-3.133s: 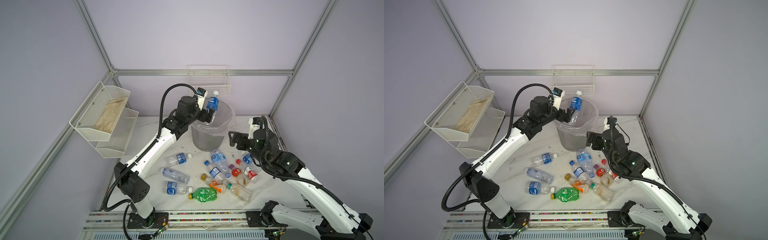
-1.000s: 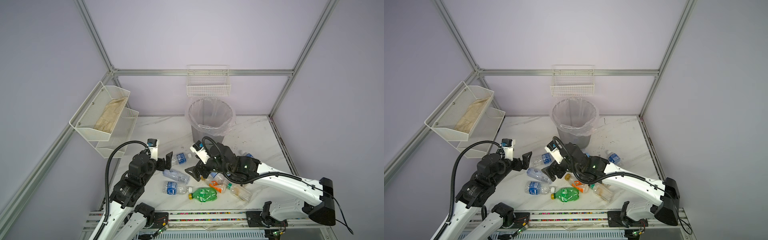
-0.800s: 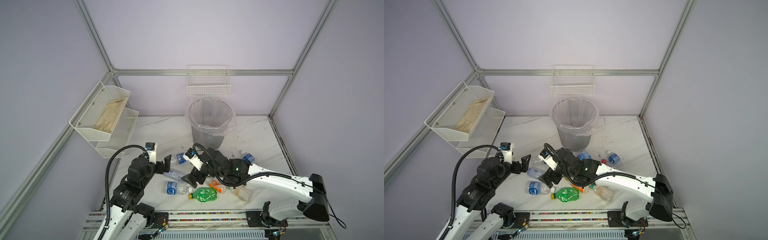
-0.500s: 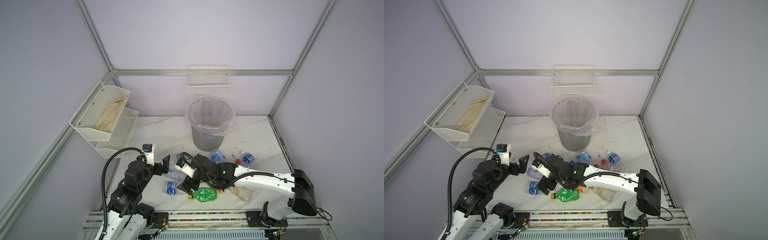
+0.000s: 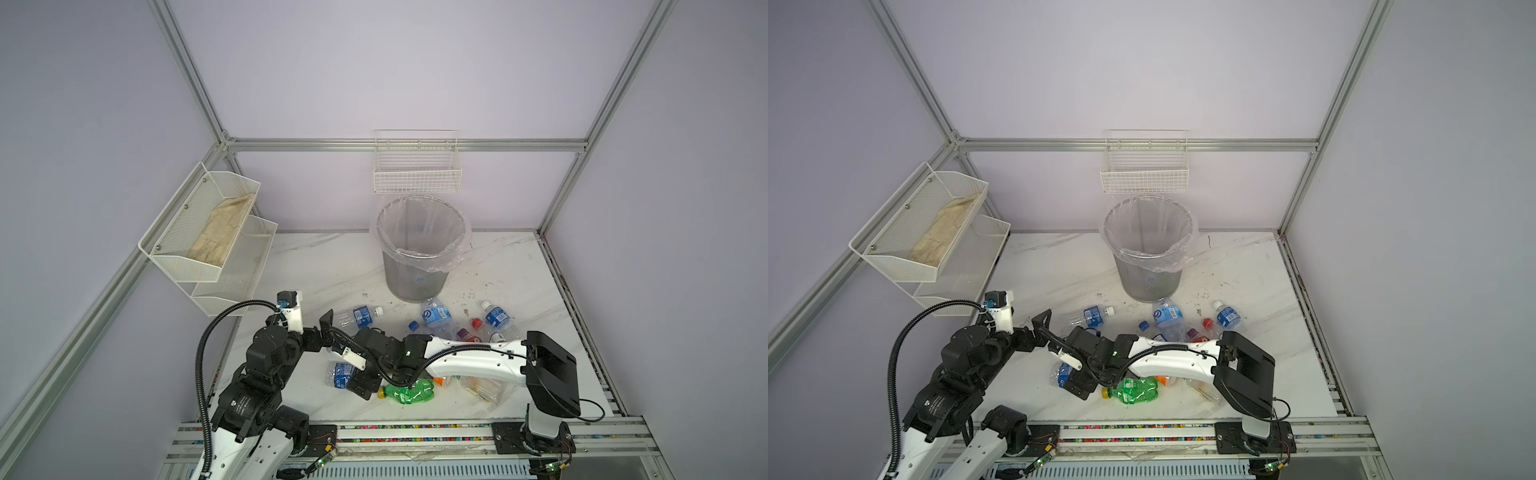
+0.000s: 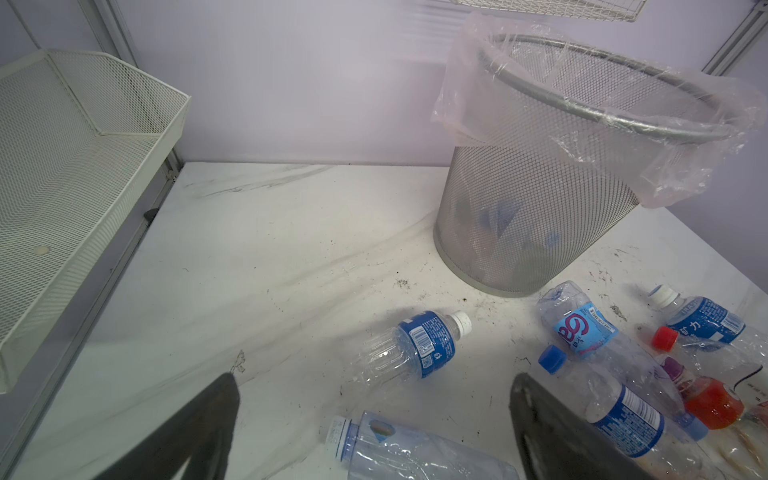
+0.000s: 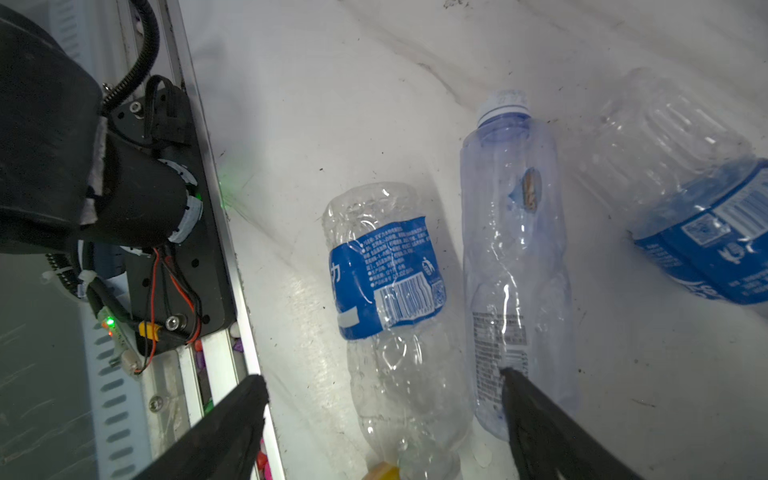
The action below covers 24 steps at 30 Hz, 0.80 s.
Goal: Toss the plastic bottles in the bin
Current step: 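Grasp the clear blue-labelled water bottle with the right gripper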
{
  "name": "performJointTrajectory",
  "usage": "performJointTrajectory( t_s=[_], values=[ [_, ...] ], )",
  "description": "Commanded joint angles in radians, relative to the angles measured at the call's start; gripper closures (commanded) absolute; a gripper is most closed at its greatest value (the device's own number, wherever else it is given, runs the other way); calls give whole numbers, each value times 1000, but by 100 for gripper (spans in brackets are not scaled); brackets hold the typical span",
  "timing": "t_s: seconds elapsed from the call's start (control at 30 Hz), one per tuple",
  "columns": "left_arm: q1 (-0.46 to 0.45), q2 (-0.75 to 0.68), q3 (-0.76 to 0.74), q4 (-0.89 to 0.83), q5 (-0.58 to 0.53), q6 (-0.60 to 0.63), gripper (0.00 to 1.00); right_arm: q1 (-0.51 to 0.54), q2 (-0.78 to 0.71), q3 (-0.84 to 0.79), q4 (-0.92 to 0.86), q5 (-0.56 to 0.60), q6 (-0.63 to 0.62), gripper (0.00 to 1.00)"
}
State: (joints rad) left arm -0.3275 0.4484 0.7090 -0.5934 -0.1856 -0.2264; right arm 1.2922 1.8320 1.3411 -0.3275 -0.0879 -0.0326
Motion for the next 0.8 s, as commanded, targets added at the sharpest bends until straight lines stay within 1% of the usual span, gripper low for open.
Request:
performJointTrajectory(
  t_s=[0.0, 0.23, 0.67, 0.77],
  values=[
    [5, -11, -34, 16, -20, -16, 0, 12, 30, 34, -22, 37, -29, 11],
    [5, -19, -34, 14, -29, -21, 0, 23, 81, 47, -19, 61, -32, 14],
    [5, -22, -34, 12, -31, -22, 0, 39, 178, 72, -56, 186, -29, 19],
    [5, -23, -34, 11, -31, -22, 0, 40, 191, 80, -68, 215, -29, 24]
  ],
)
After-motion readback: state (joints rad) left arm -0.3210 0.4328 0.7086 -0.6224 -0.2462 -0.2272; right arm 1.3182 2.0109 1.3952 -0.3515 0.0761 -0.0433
